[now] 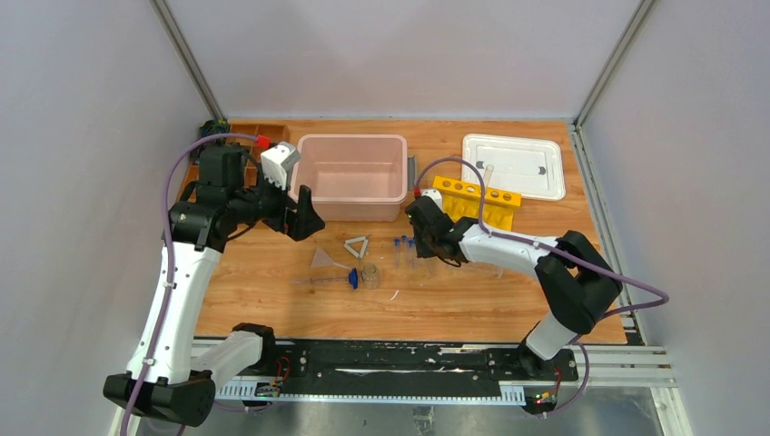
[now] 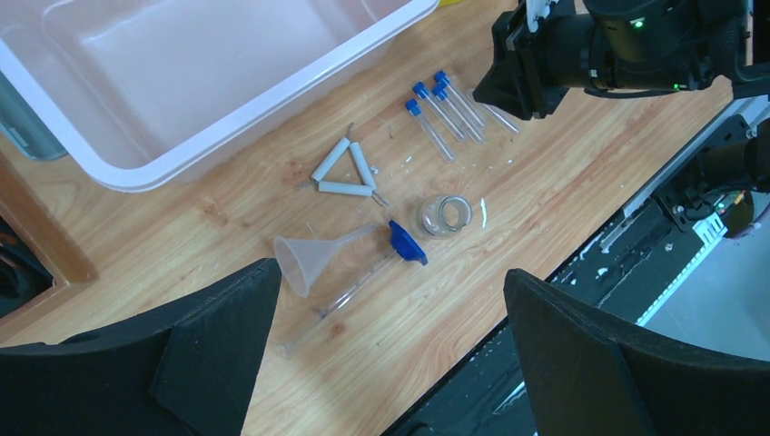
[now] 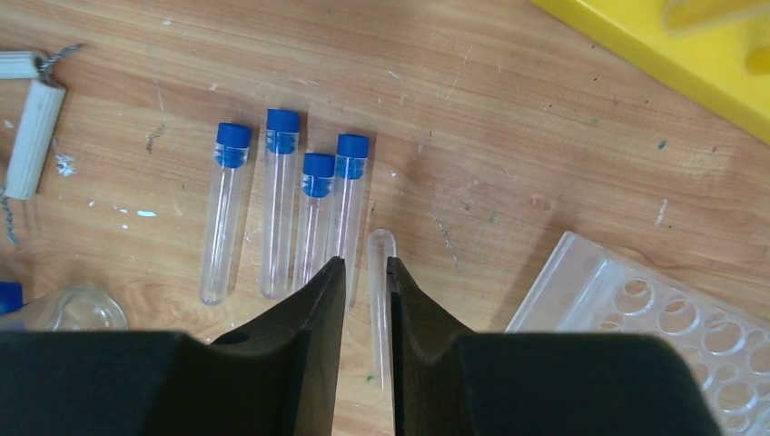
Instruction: Organize the chemistry lab equipment
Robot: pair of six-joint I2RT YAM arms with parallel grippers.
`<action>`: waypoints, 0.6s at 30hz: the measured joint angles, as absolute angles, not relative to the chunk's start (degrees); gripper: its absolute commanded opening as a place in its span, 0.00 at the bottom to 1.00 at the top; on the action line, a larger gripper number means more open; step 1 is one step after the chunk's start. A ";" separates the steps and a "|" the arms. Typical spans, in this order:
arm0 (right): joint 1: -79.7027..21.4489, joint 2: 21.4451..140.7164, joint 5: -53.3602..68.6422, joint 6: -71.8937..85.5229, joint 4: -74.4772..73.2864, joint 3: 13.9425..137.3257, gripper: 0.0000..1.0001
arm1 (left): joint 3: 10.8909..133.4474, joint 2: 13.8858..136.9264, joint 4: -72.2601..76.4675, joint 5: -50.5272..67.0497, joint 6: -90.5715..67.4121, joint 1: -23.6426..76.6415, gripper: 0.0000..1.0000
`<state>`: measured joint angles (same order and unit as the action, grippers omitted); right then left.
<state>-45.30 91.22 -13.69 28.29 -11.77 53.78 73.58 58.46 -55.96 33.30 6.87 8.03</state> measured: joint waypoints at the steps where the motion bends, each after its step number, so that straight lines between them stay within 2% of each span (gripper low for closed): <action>1: -45.30 91.55 -13.65 28.49 -11.79 53.78 0.25 | 73.58 58.28 -55.96 33.26 6.87 8.03 1.00; 7: -45.30 93.08 -13.76 29.15 -11.84 53.69 0.21 | 73.60 57.56 -55.99 33.19 6.87 8.03 1.00; 18: -45.30 94.45 -16.27 29.80 -11.57 52.47 0.21 | 73.60 57.54 -55.96 33.17 6.85 8.03 1.00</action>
